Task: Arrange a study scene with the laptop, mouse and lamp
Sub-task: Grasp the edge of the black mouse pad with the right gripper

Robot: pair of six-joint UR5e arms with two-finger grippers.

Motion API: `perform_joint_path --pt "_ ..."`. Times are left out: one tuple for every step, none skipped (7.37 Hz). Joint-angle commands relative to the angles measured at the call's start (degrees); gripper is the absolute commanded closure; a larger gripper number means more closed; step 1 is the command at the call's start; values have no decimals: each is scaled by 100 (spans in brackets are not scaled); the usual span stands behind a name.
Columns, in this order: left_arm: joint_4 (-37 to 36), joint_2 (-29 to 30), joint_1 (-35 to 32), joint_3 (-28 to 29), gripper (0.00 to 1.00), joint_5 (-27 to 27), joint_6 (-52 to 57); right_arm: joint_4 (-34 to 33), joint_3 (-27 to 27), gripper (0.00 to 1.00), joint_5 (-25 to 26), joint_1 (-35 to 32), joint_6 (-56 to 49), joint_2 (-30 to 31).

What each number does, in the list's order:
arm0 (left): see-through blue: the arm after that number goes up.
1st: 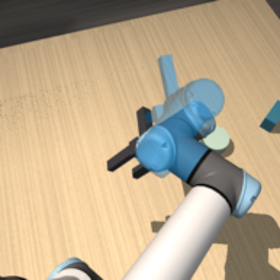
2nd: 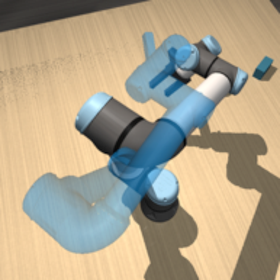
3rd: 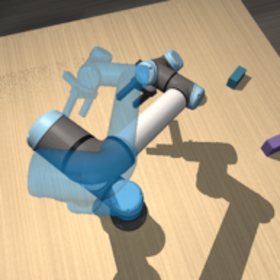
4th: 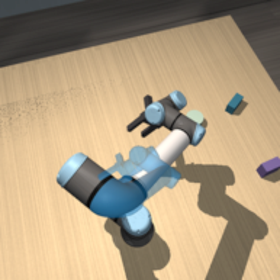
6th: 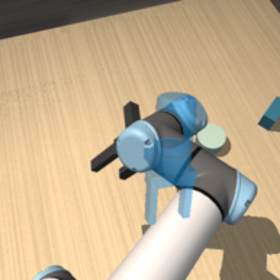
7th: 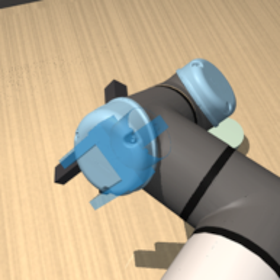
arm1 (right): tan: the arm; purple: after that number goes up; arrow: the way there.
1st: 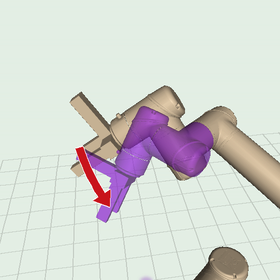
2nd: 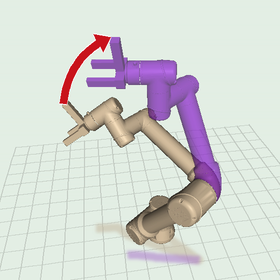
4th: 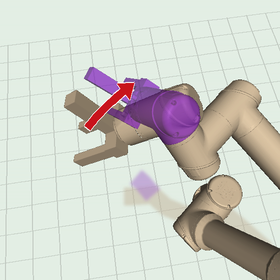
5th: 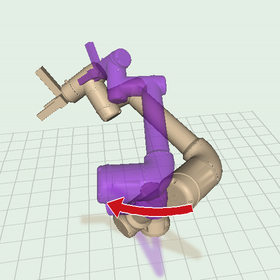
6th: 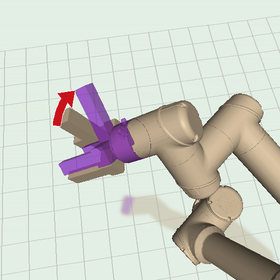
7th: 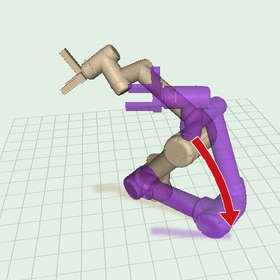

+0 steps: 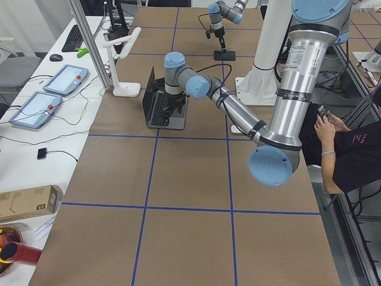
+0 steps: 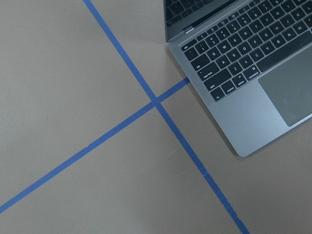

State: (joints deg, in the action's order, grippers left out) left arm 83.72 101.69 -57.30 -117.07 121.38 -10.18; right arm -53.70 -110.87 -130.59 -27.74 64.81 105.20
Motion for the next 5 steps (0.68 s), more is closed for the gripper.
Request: perform_joint_path --pt "4 0 0 0 0 0 7 -9 22 63 -19 -3 -4 -9" --pt "4 0 0 0 0 0 7 0 31 76 -45 5 -4 -9" --pt "4 -35 0 -8 0 0 7 -9 22 84 -81 5 -4 -17" --pt "73 -70 0 0 0 0 7 -9 22 88 -81 5 -4 -18" --pt "196 -158 0 9 0 0 7 -9 31 90 -81 5 -4 -18"
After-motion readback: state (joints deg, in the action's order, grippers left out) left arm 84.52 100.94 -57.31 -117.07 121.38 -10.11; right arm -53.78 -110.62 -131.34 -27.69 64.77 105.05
